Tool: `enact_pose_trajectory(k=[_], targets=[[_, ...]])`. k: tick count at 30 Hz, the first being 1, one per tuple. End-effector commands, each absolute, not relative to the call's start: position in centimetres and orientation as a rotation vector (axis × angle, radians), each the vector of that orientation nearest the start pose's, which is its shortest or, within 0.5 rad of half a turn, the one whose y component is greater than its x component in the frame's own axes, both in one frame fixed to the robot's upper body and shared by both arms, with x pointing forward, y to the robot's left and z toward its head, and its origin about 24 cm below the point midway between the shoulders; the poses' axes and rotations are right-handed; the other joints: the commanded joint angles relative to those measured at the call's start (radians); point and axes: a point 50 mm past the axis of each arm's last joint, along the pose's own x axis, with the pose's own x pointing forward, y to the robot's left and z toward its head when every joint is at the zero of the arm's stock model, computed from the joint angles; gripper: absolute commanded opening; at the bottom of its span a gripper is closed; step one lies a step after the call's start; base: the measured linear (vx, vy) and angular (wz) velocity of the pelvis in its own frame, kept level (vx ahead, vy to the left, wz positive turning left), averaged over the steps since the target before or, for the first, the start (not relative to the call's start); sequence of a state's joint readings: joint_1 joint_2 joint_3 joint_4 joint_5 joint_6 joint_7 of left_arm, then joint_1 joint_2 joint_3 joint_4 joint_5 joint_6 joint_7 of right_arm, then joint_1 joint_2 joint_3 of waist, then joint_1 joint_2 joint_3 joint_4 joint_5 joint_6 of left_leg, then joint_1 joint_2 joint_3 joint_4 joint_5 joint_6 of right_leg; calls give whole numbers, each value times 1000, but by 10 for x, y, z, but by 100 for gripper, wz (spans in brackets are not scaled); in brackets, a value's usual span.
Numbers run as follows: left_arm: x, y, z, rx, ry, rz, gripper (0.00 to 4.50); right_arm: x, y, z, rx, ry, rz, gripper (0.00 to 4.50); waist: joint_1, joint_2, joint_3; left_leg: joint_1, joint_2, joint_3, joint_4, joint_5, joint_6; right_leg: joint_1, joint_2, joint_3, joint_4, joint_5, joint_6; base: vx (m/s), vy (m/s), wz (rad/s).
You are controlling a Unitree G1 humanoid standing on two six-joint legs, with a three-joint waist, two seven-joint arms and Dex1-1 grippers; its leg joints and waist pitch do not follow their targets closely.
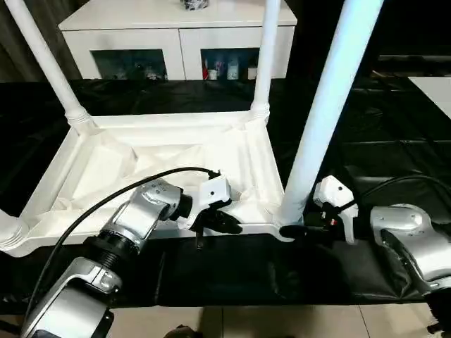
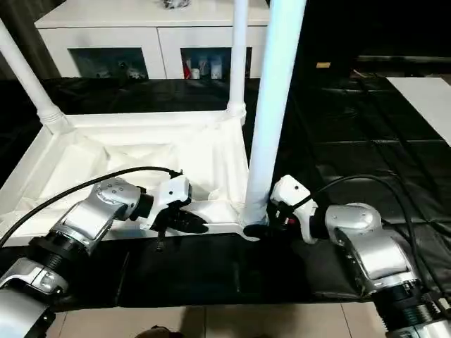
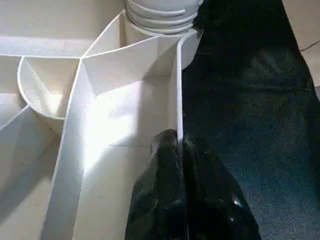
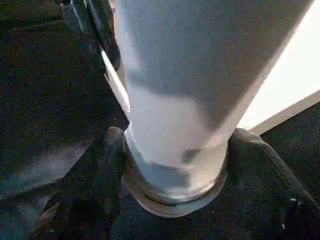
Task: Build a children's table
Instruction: Rotate leg to tighten
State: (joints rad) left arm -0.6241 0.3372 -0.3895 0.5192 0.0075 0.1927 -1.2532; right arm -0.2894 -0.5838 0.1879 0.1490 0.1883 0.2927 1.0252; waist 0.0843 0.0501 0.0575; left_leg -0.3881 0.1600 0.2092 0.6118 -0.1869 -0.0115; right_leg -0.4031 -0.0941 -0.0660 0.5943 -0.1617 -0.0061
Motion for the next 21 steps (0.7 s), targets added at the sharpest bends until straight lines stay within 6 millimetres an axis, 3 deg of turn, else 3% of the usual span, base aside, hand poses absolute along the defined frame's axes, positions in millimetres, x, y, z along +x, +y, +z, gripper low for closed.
enact_pose_trajectory(k=[1, 6, 10, 12, 15, 16, 17, 18, 19, 21], targets=[[315, 94, 68, 425, 428, -1453, 0, 282, -186, 54, -308, 426, 996, 270, -6, -18, -70, 24, 73, -40, -79, -226, 49, 39, -70, 45, -73, -314, -216, 0, 0, 0], [327, 87, 69, 390, 405, -1328, 0, 290, -183, 42, -279, 433, 836, 269, -27, -21, -67, 26, 68, -42, -82, -281, 24, 37, -66, 43, -82, -370, -205, 0, 0, 0], [346, 71, 71, 317, 386, -1122, 0, 308, -169, 33, -214, 400, 538, 268, -37, -19, -68, 30, 63, -47, -82, -309, 1, 34, -68, 39, -91, -423, -186, 0, 0, 0], [352, 65, 72, 285, 389, -1050, 0, 317, -161, 36, -166, 361, 392, 268, -44, -18, -68, 26, 62, -46, -83, -308, -1, 31, -68, 41, -91, -414, -184, 0, 0, 0], [361, 54, 75, 249, 384, -929, 0, 331, -140, 44, -37, 292, 201, 267, -53, -17, -73, 27, 59, -47, -82, -290, -9, 29, -66, 40, -89, -377, -190, 0, 0, 0], [365, 50, 77, 257, 366, -877, 0, 334, -128, 46, 7, 284, 159, 267, -50, -18, -76, 25, 60, -46, -82, -265, -1, 36, -66, 40, -85, -332, -194, 0, 0, 0], [366, 49, 77, 261, 360, -862, 0, 335, -124, 46, 19, 282, 148, 267, -50, -12, -76, 22, 60, -45, -82, -251, 8, 34, -67, 42, -83, -304, -200, 0, 0, 0], [368, 43, 79, 265, 339, -836, 0, 337, -105, 49, 12, 271, 145, 267, -53, -12, -79, 22, 60, -44, -81, -229, 12, 34, -64, 42, -78, -255, -211, 0, 0, 0], [368, 42, 79, 265, 337, -835, 0, 337, -103, 49, 11, 270, 145, 267, -51, -15, -82, 19, 58, -44, -80, -198, 21, 43, -65, 40, -72, -212, -219, 0, 0, 0], [367, 38, 79, 266, 332, -851, 0, 338, -89, 51, -30, 251, 195, 267, -48, -13, -85, 16, 58, -41, -74, -147, 54, 46, -65, 41, -62, -129, -236, 0, 0, 0]])
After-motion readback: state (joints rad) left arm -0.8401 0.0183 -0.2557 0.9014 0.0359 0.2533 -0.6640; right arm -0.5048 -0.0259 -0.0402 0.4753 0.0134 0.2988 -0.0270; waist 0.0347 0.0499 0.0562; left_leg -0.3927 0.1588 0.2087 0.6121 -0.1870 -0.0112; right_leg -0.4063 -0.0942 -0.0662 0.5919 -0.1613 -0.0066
